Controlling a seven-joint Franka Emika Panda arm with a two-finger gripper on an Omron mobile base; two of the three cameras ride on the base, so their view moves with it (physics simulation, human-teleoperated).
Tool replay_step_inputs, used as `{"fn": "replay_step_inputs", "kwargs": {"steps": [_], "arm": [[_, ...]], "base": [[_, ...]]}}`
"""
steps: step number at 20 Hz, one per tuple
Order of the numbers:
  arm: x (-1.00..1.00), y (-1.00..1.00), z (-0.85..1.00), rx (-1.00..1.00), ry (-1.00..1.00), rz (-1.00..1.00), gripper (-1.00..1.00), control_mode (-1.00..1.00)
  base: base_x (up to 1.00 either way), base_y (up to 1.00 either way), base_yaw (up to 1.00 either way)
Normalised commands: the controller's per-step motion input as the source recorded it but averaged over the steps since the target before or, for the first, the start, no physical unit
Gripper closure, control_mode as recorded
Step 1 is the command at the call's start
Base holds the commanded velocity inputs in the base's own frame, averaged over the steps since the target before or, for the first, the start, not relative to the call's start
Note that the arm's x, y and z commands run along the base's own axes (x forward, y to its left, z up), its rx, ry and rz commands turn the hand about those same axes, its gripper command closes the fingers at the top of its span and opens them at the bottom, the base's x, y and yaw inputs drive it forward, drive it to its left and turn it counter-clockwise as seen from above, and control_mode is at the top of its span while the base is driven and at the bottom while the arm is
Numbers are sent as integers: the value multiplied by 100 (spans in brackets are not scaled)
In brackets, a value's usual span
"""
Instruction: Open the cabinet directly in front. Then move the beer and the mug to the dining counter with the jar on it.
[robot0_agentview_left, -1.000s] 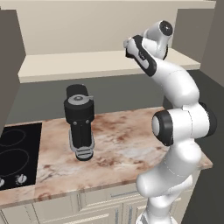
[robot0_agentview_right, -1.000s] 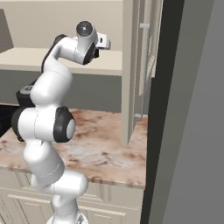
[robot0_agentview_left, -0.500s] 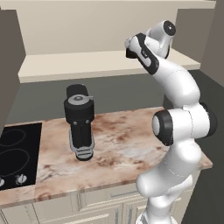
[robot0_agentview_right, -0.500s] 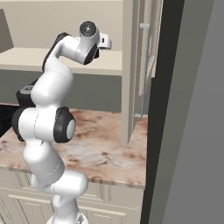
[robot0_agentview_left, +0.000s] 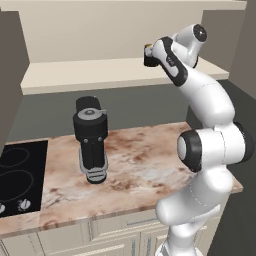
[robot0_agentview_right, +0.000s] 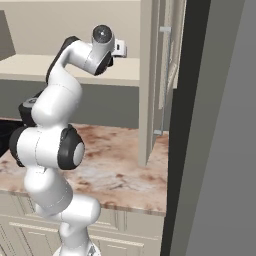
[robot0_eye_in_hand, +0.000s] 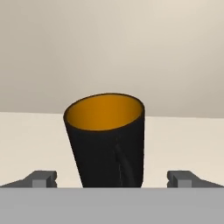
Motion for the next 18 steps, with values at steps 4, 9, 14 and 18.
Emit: {"fn": "replay_step_inputs", "kwargs": {"steps": [4, 9, 14, 18], "arm": [[-19, -9, 0, 1, -1, 1, -100, -100], [-3, 0, 0, 0, 0, 0, -100, -100], [0, -1, -1, 0, 0, 0, -100, -100], [0, -25, -3, 2, 0, 2, -100, -100]], "base": [[0, 0, 0], [0, 0, 0], [0, 0, 0], [0, 0, 0]]}}
